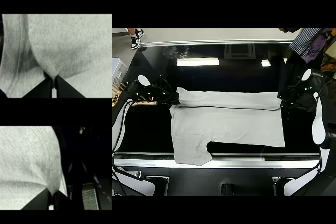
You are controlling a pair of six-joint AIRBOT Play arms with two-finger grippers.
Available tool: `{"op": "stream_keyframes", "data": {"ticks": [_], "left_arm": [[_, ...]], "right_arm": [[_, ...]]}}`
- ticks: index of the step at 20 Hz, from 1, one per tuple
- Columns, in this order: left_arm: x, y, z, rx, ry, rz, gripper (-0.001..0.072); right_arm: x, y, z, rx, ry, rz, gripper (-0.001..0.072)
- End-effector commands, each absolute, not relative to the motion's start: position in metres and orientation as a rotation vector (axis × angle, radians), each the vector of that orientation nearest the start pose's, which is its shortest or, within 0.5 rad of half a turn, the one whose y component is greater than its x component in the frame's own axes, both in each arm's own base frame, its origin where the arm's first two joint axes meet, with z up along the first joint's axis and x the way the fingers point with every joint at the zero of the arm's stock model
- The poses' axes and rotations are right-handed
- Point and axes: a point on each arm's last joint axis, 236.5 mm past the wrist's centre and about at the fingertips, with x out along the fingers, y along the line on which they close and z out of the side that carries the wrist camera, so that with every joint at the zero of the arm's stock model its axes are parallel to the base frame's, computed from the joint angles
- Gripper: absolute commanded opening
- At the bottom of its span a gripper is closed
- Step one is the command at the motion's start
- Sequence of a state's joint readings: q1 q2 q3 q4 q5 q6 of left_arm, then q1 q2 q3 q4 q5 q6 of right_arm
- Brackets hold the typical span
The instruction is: Fold the clothes and pants, and hang the long-sleeved shirts on hangers.
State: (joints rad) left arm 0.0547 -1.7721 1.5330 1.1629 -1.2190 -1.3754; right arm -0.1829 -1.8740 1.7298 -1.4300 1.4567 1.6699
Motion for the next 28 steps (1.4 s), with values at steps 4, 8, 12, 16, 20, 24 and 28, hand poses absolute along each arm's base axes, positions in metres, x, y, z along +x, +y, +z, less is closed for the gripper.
{"op": "stream_keyframes", "data": {"ticks": [4, 8, 12, 16, 20, 24, 28], "left_arm": [[0.456, -0.056, -0.073, -0.240, 1.453, -0.293, 0.0021], [0.451, -0.057, -0.080, -0.255, 1.482, -0.285, 0.0161], [0.443, -0.047, -0.061, -0.264, 1.488, -0.285, 0.0615], [0.397, -0.018, -0.025, -0.330, 1.531, -0.272, 0.0614], [0.294, 0.002, -0.033, -0.495, 1.523, -0.154, 0.0613], [0.205, -0.030, -0.057, -0.720, 1.485, -0.098, 0.0613], [0.179, -0.054, -0.068, -0.777, 1.454, -0.116, 0.0613]], "right_arm": [[0.444, -0.061, -0.074, 0.317, 1.600, -0.179, 0.0032], [0.432, -0.056, -0.083, 0.329, 1.670, -0.170, 0.0188], [0.426, -0.057, -0.059, 0.324, 1.657, -0.134, 0.0482], [0.432, -0.066, 0.007, 0.423, 1.468, -0.006, 0.0478], [0.388, -0.076, 0.027, 0.571, 1.412, 0.005, 0.0477], [0.343, -0.058, 0.019, 0.616, 1.431, -0.008, 0.0476], [0.321, -0.046, 0.015, 0.636, 1.459, 0.001, 0.0476]]}}
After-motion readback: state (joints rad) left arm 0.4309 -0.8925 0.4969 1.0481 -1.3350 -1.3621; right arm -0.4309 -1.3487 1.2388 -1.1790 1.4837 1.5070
